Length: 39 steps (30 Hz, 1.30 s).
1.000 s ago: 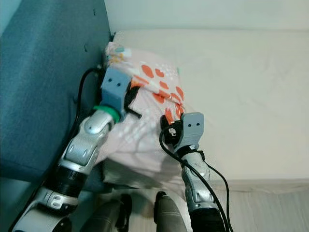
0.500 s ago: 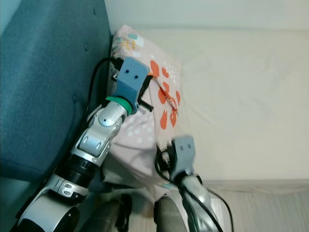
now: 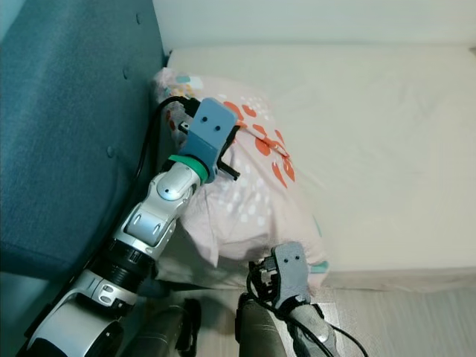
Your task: Clean up the room
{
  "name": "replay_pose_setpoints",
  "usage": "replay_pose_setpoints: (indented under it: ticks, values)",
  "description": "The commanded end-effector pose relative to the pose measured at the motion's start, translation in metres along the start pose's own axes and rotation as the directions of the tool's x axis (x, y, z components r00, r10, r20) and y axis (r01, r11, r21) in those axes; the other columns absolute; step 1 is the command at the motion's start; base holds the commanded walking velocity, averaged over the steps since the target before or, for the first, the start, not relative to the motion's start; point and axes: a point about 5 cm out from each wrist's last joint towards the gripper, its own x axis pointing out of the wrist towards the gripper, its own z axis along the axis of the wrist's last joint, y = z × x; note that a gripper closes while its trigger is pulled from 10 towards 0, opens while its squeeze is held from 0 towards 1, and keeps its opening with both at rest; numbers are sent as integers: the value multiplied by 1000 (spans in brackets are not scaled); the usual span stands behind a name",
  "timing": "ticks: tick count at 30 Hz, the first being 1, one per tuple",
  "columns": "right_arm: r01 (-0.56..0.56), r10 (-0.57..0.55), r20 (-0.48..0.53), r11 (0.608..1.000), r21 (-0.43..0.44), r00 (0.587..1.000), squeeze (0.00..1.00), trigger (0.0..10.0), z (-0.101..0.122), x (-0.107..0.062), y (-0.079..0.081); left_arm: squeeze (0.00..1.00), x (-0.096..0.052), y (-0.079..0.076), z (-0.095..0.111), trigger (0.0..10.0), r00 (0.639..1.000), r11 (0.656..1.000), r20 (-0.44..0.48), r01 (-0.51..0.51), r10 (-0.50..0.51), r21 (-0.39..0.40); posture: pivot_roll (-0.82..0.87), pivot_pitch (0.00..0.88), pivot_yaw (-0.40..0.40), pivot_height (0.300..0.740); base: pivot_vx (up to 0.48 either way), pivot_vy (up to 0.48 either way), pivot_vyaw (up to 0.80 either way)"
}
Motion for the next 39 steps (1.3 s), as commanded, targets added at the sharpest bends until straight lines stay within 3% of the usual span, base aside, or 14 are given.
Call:
replay_pose_setpoints:
  ticks: [1,3,6,9,11,12,20,29,39]
  values:
    - [56,-60,-115,998,-40,992,0,10000,-20,-4,-7,0,0,1,5,10000,999,1000,40,-10,10,14,-109,193,81,740,0,0,0]
    - [122,-136,-138,987,-105,981,0,10000,-22,-6,-18,0,-1,3,4,10000,999,1000,35,-17,16,18,-110,194,80,740,0,0,0]
    - [149,-167,-139,980,-133,976,0,10000,-22,-7,-22,0,-1,3,3,10000,999,1000,33,-19,18,19,-110,194,80,740,0,0,0]
    - [238,-271,-135,946,-219,953,0,10000,-22,-12,-41,0,-2,1,0,10000,1000,1000,25,-20,19,22,-112,204,79,740,0,0,0]
    - [238,-271,-135,946,-219,953,0,10000,-22,-12,-41,0,-2,1,0,10000,1000,1000,25,-20,19,22,-112,204,79,740,0,0,0]
    - [284,-326,-117,917,-279,938,0,10000,-19,-13,-52,0,-3,0,-1,10000,1000,1000,20,-18,18,24,-112,207,78,740,0,0,0]
    - [323,-370,-84,884,-337,925,0,10000,-12,-11,-63,0,-4,1,-2,10000,1000,999,16,-20,19,30,-110,212,78,740,0,0,0]
    - [247,-293,-93,908,-340,952,0,10000,-13,20,-59,0,-10,3,7,10000,998,999,61,-23,22,22,-56,225,90,740,0,0,0]
    - [241,-307,-91,871,-429,947,0,10000,12,46,-76,0,-15,9,21,10000,992,999,123,-33,28,41,-16,220,86,740,0,0,0]
